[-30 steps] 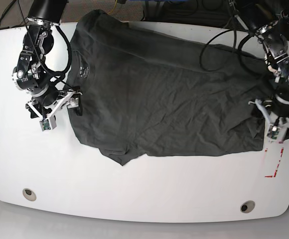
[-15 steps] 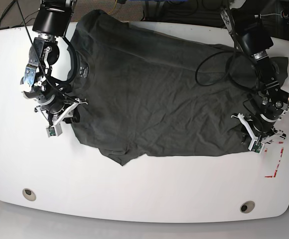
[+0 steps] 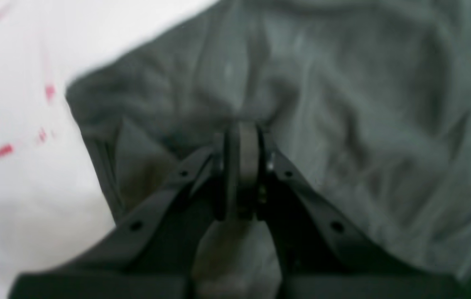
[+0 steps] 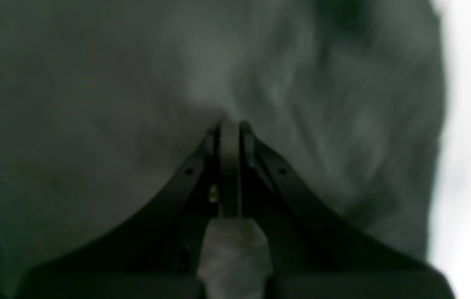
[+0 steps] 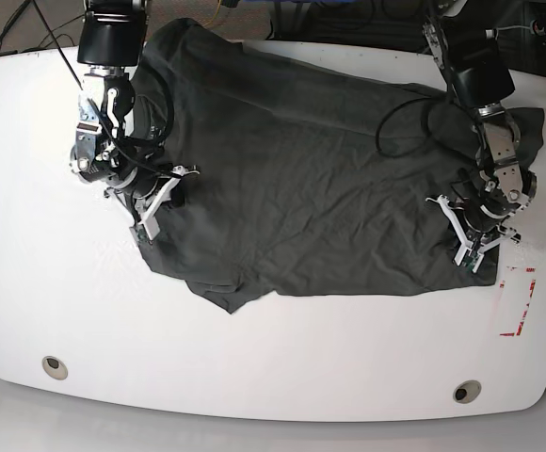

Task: Layout the t-shirt on the table in an organized manner, then fold the t-shirt properly
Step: 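Move both grippers onto the shirt body and grasp cloth, then pull the grasped cloth with both grippers apart to smooth the shirt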

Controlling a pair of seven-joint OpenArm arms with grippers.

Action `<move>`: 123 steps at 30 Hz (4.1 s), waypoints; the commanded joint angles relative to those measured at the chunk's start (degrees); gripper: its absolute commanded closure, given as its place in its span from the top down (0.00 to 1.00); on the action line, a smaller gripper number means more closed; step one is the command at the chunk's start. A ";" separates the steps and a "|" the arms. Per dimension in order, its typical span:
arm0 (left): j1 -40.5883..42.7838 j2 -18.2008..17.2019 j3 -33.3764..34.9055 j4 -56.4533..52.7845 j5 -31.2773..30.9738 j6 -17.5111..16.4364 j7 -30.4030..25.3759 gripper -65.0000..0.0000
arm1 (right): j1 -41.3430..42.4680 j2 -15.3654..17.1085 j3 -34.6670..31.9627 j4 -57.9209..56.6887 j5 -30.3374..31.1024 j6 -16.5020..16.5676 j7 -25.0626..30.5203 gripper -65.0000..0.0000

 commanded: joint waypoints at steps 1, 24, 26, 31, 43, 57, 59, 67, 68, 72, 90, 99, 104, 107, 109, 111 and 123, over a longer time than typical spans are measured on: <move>-1.07 -0.69 0.02 -0.84 -0.64 0.34 -1.36 0.04 | 1.06 0.22 0.33 -1.17 0.24 -0.02 2.80 0.00; -5.46 -4.39 6.00 -21.42 -0.64 0.34 -13.67 0.04 | 8.35 10.33 -2.30 -25.96 0.15 0.07 18.01 0.01; -6.69 -4.39 7.05 -23.00 -0.64 0.34 -14.99 0.04 | 9.94 11.48 -4.06 -28.25 0.15 0.07 19.41 0.01; -9.24 -4.21 9.69 -25.90 -0.64 0.34 -17.36 0.04 | 13.63 12.97 -7.75 -33.96 0.15 0.07 24.34 0.01; -15.40 -2.98 10.39 -28.89 -0.91 0.34 -17.54 0.04 | 19.52 13.76 -12.68 -39.50 0.24 0.07 30.05 0.01; -12.85 -3.33 10.39 -13.94 -0.91 0.34 -16.22 0.04 | 14.33 13.85 -8.19 -18.05 0.76 0.07 21.70 0.01; -11.97 -3.42 10.31 -11.31 -0.91 0.34 -14.90 0.04 | 12.92 13.59 -6.17 -13.74 0.76 0.07 19.24 0.01; -7.66 -4.91 10.13 -1.55 -0.91 0.34 -6.55 0.05 | 5.80 8.66 1.13 3.67 0.67 -0.37 10.09 0.36; -7.22 -4.91 10.13 -0.76 -0.91 0.34 -5.76 0.05 | 4.92 7.96 1.74 5.16 0.59 -0.46 9.48 0.40; -2.82 -7.02 10.13 3.90 -0.91 0.34 -3.03 0.05 | -0.70 4.97 5.26 13.78 0.32 -0.46 6.84 0.59; 8.08 -7.55 0.72 10.58 -0.99 0.34 -2.94 0.57 | -20.22 -6.19 15.98 29.34 0.67 -0.46 5.70 0.68; 8.34 -7.37 -4.38 10.67 -0.91 0.34 -2.86 0.72 | -25.58 -10.50 23.72 29.69 0.76 -0.02 5.70 0.68; 8.25 -7.37 -7.01 10.67 -0.99 0.34 -2.86 0.72 | -27.95 -12.00 27.15 29.95 2.78 -0.02 5.70 0.68; 8.25 -7.46 -7.01 10.67 -0.99 0.34 -2.86 0.73 | -29.71 -12.17 30.66 29.86 6.39 -0.02 5.52 0.68; 8.25 -7.64 -7.10 10.94 -0.99 0.34 -2.86 0.73 | -30.68 -12.17 32.07 29.86 8.24 -0.19 5.52 0.68; 8.25 -7.64 -7.10 11.20 -1.08 0.34 -2.94 0.73 | -31.65 -12.17 33.30 29.69 9.99 -0.19 5.52 0.68; 10.45 -7.29 -6.75 15.86 -1.08 0.34 -3.03 0.72 | -33.93 -12.26 35.94 28.54 12.54 -0.10 5.43 0.68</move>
